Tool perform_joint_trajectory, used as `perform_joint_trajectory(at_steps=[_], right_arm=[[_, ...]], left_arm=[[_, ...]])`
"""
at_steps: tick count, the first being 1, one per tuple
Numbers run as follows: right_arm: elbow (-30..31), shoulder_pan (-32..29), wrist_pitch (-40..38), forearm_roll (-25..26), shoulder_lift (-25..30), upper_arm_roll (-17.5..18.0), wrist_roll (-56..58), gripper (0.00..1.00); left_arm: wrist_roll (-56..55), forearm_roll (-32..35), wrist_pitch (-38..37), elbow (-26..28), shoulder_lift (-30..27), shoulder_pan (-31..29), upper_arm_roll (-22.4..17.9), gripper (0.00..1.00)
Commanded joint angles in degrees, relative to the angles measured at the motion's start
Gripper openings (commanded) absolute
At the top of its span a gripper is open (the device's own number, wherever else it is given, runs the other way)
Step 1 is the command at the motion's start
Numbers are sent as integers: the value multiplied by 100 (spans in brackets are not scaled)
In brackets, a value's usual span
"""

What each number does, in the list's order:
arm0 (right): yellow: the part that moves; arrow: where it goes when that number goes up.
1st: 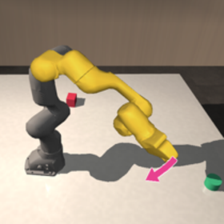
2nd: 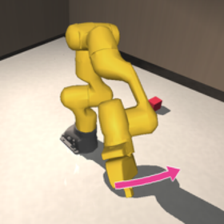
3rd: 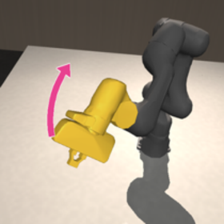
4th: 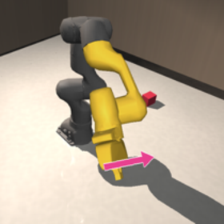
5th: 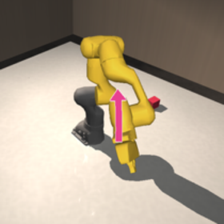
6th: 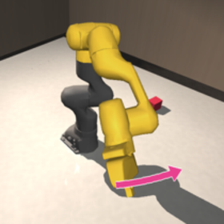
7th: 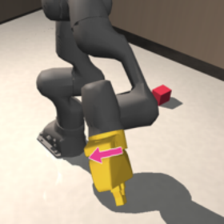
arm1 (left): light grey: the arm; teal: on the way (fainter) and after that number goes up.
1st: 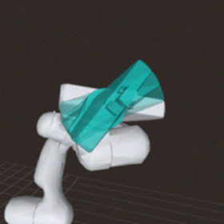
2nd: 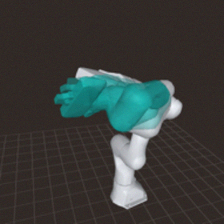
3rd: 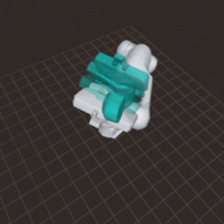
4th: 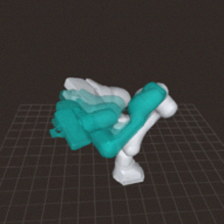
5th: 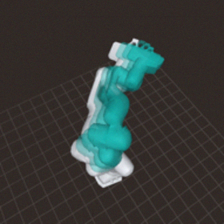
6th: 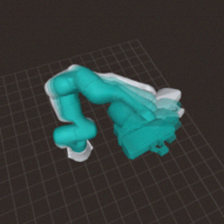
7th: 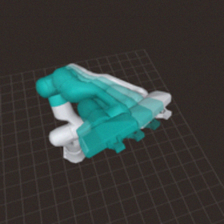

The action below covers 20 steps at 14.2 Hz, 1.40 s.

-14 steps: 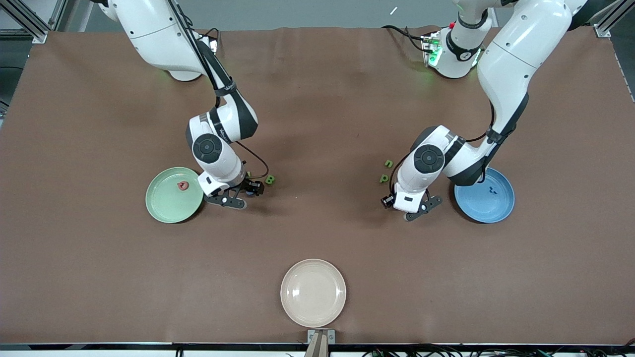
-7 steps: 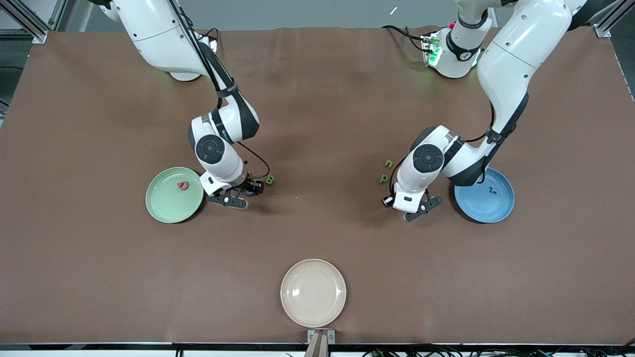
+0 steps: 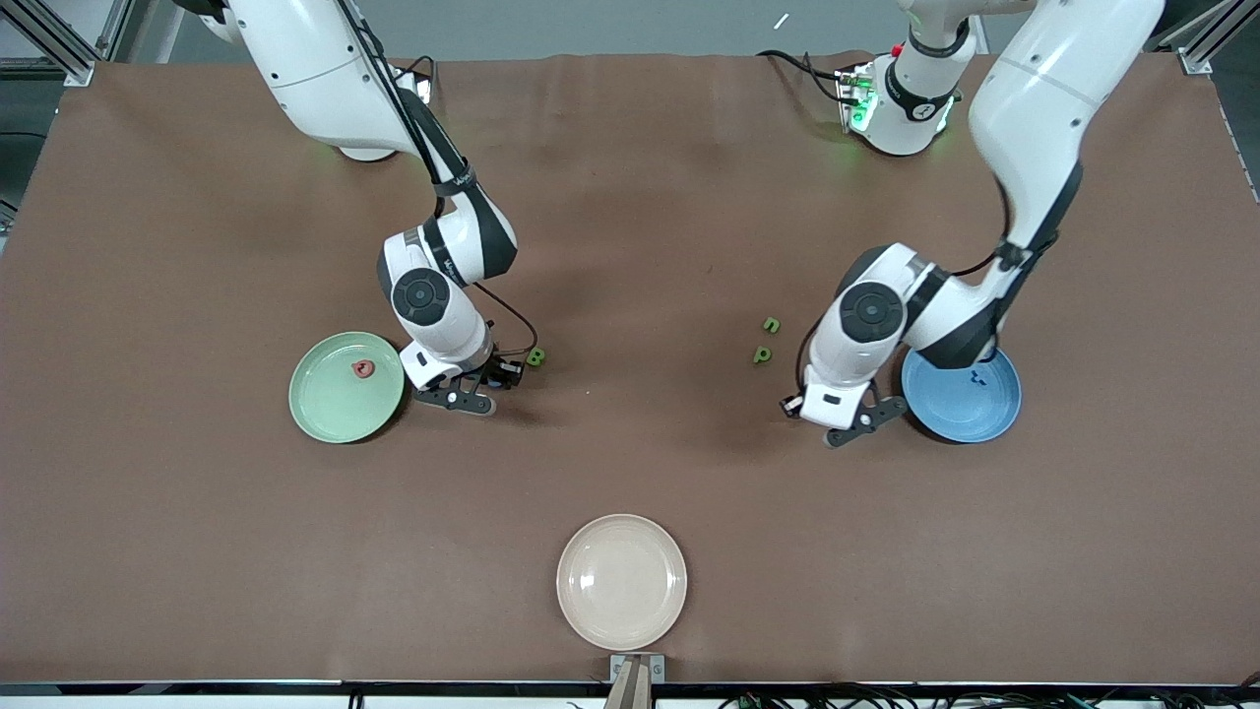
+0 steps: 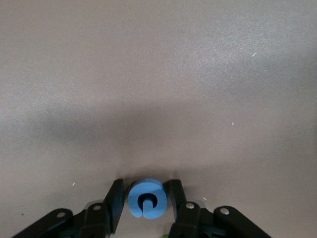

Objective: Sort upper and lower case letters into plates
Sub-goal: 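Drop the m on the blue plate while the right gripper drops C on green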

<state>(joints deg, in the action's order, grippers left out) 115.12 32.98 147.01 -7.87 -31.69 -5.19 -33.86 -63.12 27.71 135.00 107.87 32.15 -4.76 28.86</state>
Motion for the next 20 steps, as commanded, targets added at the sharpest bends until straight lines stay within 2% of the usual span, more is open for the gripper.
perform_joint_trajectory(at_steps=[1, 2, 3, 5, 7, 11, 15, 20], right_arm=[[72, 77, 74, -65, -31, -44, -77, 15], [72, 50, 39, -65, -31, -52, -68, 6], [72, 24, -5, -65, -22, -44, -68, 2], [63, -72, -75, -65, 57, -61, -7, 1], [20, -326, -495, -39, 267, -79, 168, 1], [-51, -1126, -1524, -48, 821, -79, 1414, 1], [10, -1925, -1799, -30, 945, -87, 2864, 1], [344, -2454, -1237, 22, 901, -96, 3806, 1]], left_arm=[[825, 15, -132, 496, -463, -1146, 749, 8], [1115, 50, -150, 620, -516, -1516, 935, 8], [1457, 85, -150, 778, -578, -1850, 1067, 8], [2003, 85, -150, 954, -613, -2247, 1130, 8], [2355, 338, -141, 1069, -578, -2555, 1130, 8], [2997, 542, -88, 1183, -456, -3153, 1130, 8], [3095, 542, 105, 1078, -113, -3356, 1104, 8], [3104, 569, 149, 894, 177, -3427, 1069, 9]])
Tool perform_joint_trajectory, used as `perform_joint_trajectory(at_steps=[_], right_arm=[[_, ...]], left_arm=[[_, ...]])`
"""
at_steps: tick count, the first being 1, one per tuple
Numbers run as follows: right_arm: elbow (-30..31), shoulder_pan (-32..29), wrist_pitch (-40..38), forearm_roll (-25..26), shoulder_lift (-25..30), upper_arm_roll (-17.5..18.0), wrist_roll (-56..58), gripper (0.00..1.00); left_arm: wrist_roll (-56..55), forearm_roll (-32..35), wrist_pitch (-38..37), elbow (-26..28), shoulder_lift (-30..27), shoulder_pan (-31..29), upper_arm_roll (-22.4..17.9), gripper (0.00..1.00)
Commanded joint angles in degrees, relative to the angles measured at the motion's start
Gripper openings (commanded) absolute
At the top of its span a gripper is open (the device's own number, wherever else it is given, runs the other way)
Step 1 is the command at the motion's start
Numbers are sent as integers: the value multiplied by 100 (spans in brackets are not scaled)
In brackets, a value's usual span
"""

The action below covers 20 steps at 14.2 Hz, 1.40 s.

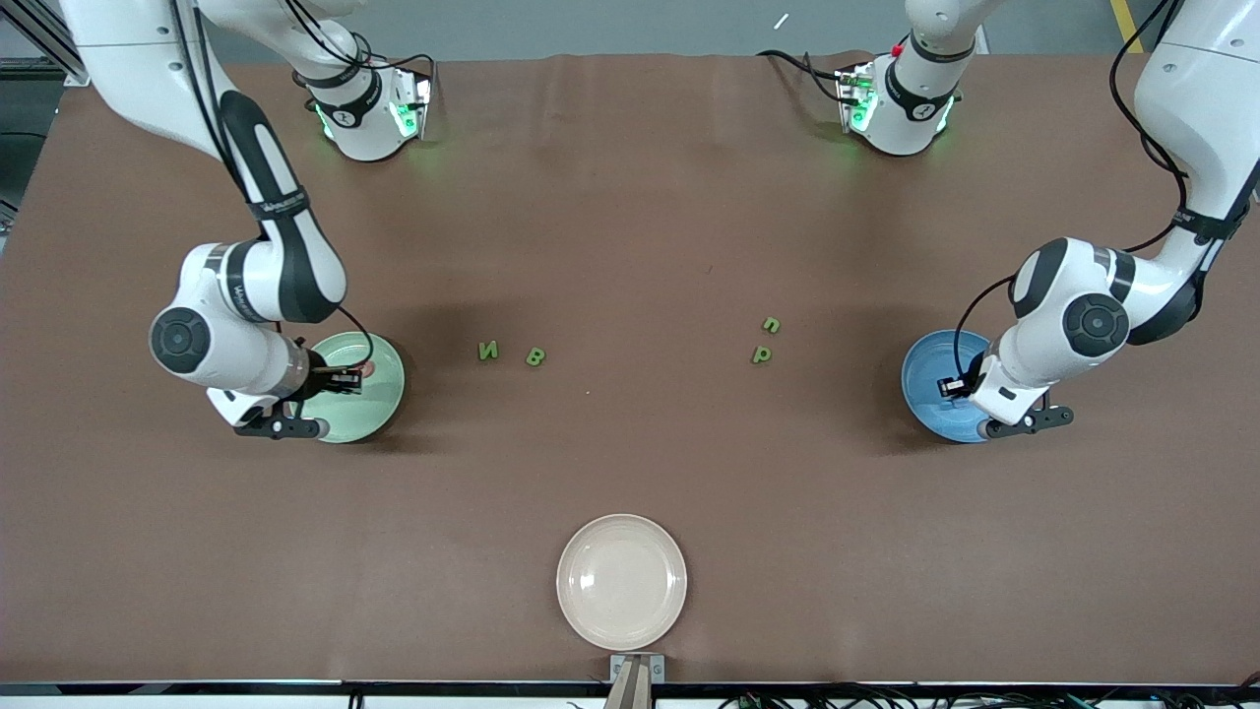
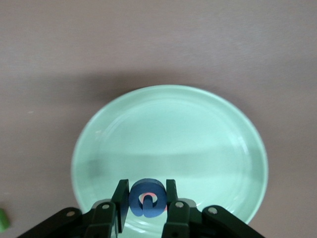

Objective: Sort upper and lower case letters into plates
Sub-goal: 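Drop the m on the blue plate while the right gripper drops C on green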

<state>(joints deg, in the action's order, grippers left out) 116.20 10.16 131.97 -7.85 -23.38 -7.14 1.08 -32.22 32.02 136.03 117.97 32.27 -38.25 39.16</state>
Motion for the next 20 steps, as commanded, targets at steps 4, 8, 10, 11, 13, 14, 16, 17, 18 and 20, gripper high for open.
perform_joint_trajectory(at_steps=[4, 8, 10, 11, 13, 14, 16, 17, 18, 20], right_arm=[[403, -497, 688, 12, -70, 108, 876, 2], [544, -551, 918, 12, -193, 108, 929, 3], [535, -551, 831, 12, -184, 116, 921, 32], [526, -551, 830, 12, -184, 116, 920, 71], [491, -533, 778, 3, -158, 116, 886, 100], [456, -516, 612, -14, -132, 134, 851, 100], [298, -445, 217, -58, -53, 160, 711, 100], [289, -315, 145, -58, 9, 160, 431, 100], [289, -96, 127, -58, 44, 160, 45, 100], [289, 300, 144, -58, 71, 160, -658, 100]], left_arm=[[5, 357, 170, -196, 333, -148, 13, 9], [14, 366, 161, -196, 333, -148, 4, 18], [14, 366, 161, -196, 272, -148, 13, 81], [-3, 357, 57, -196, 193, -139, 39, 100], [-4, 288, -477, -196, -35, -139, 371, 100], [-56, 235, -776, -205, -97, -148, 608, 100], [-83, 16, -1261, -336, -168, -148, 1153, 100], [-213, -64, -1358, -371, -159, -131, 1399, 100], [-432, -73, -1359, -372, -151, -87, 1637, 100], [-767, -73, -1359, -433, -72, 236, 1876, 100]])
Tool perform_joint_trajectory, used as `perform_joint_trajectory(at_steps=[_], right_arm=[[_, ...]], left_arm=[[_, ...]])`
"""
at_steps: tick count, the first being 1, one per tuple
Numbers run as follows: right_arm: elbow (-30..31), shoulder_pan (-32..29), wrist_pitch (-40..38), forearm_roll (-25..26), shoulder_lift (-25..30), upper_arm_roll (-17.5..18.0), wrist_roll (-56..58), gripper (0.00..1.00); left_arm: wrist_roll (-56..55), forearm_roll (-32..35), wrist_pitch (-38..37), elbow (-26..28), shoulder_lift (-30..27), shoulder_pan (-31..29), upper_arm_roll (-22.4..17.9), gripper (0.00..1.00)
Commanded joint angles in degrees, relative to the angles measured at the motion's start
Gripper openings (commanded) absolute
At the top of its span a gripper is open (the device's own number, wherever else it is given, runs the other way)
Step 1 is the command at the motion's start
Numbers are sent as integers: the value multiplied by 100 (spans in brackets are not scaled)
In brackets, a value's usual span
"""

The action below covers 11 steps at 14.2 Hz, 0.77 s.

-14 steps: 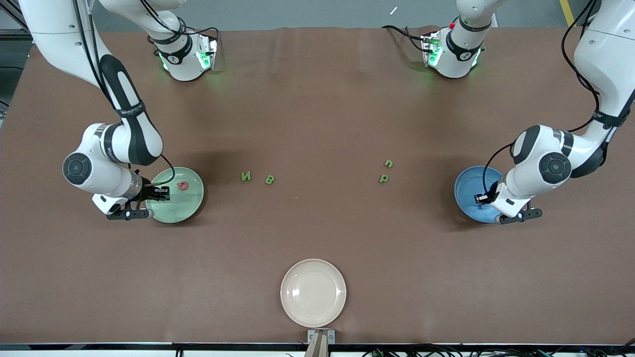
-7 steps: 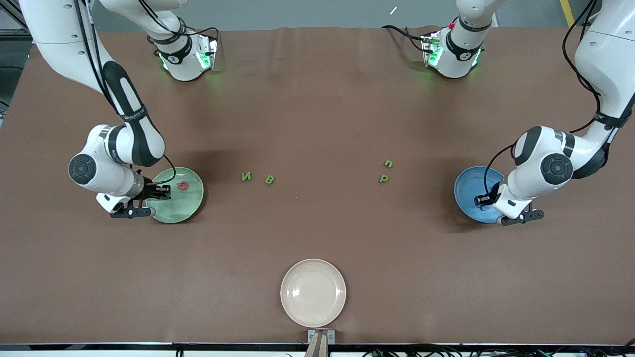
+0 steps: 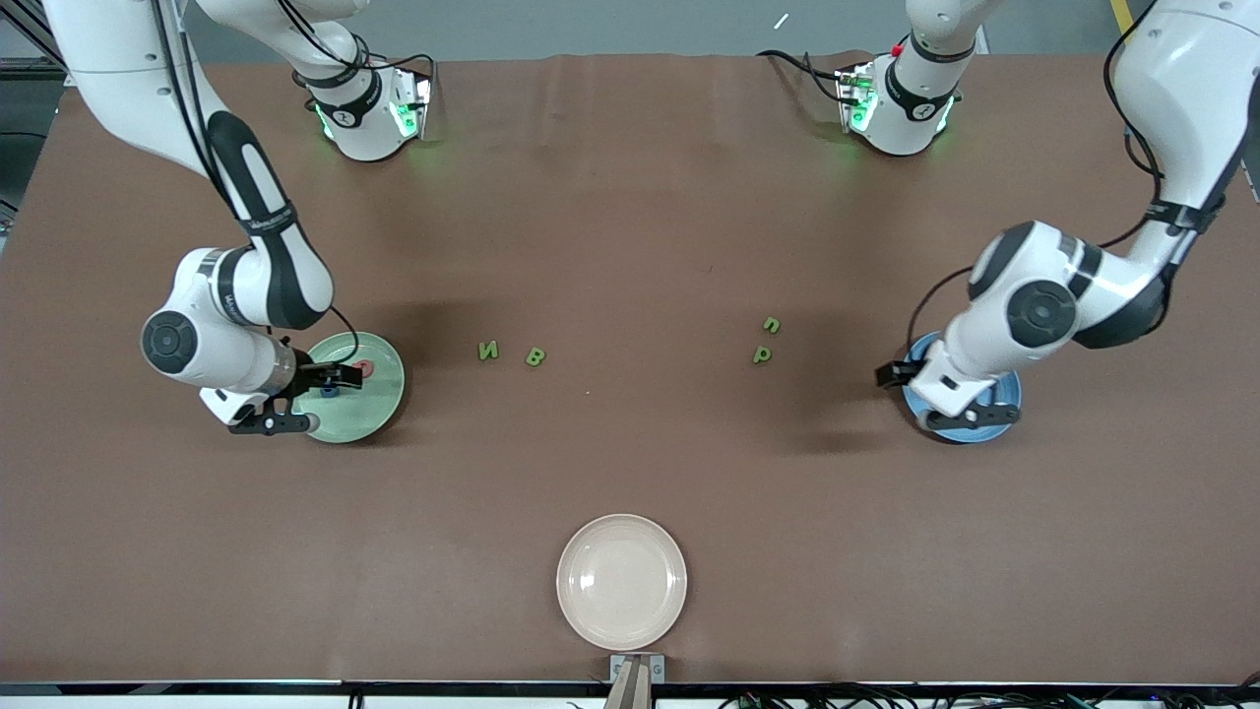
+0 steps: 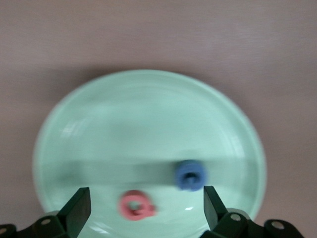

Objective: Sort upper and lower case letters into plates
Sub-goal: 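Reach the left gripper to the green d while the right gripper reaches the N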

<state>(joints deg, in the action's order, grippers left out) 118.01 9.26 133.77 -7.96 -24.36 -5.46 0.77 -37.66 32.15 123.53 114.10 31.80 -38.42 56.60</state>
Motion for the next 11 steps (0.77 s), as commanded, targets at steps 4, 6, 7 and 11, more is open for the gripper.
perform_joint_trajectory(at_steps=[4, 6, 7, 11], right_arm=[[117, 1269, 114, -153, 151, -7, -1657, 100], [152, 1490, 315, -206, 134, -7, -1860, 100], [187, 1647, 473, -206, 125, -16, -1861, 100], [337, 2061, 782, -215, 90, -16, -2018, 100]], left_arm=[[-189, -51, -5, -46, 239, 1045, 132, 100], [-189, 2, 354, -29, 432, 1336, 115, 100], [-180, 11, 608, 6, 529, 1450, 89, 100], [-224, 414, 1014, 120, 670, 1855, -307, 97]])
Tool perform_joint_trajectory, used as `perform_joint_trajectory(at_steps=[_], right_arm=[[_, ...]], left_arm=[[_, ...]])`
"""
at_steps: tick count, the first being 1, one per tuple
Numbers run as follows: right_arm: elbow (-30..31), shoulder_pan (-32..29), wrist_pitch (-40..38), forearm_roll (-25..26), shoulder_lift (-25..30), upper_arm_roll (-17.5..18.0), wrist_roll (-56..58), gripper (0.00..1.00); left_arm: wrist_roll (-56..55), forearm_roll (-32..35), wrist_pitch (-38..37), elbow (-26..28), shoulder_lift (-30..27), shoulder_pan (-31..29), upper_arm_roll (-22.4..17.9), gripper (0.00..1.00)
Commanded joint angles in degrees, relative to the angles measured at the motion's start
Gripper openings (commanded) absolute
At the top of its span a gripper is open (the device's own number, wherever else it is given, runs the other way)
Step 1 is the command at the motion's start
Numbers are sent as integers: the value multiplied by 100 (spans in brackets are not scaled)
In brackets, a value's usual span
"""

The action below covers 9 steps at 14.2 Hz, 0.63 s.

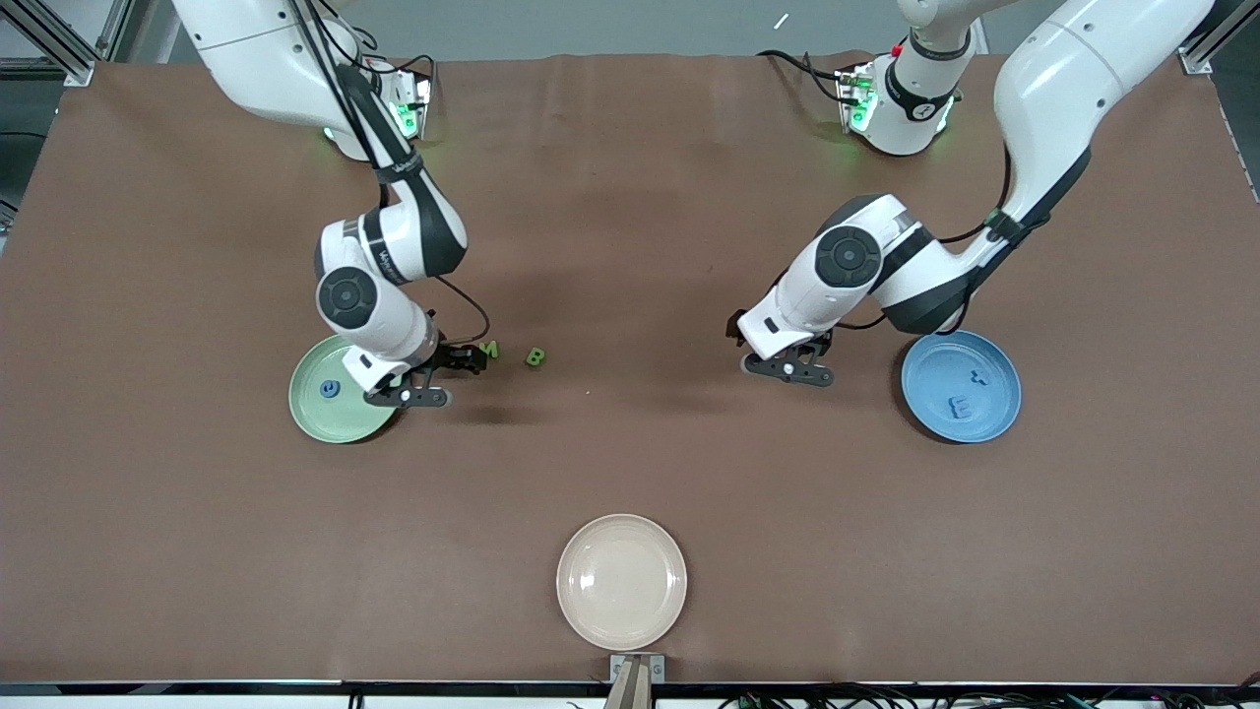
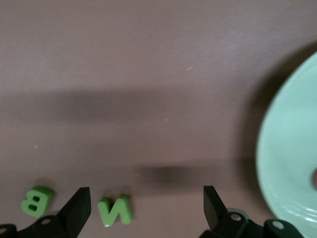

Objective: Sort upper and lower case letters into plates
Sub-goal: 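Reach the left gripper to the green d while the right gripper reaches the N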

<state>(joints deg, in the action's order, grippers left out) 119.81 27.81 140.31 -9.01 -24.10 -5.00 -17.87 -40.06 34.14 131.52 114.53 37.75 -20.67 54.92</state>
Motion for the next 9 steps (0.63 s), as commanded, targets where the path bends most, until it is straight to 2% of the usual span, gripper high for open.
perform_joint_trajectory(at_steps=[1, 4, 9], right_arm=[[166, 338, 155, -110, 55, -63, -294, 100], [332, 524, 514, -110, 37, -63, -507, 100], [710, 594, 980, -92, 11, -63, -428, 99]], left_arm=[[-1, 302, 373, 130, 127, 89, -157, 97], [-80, 444, 462, 244, 197, 107, -235, 91], [-493, 470, 576, 341, 198, 581, -692, 73]])
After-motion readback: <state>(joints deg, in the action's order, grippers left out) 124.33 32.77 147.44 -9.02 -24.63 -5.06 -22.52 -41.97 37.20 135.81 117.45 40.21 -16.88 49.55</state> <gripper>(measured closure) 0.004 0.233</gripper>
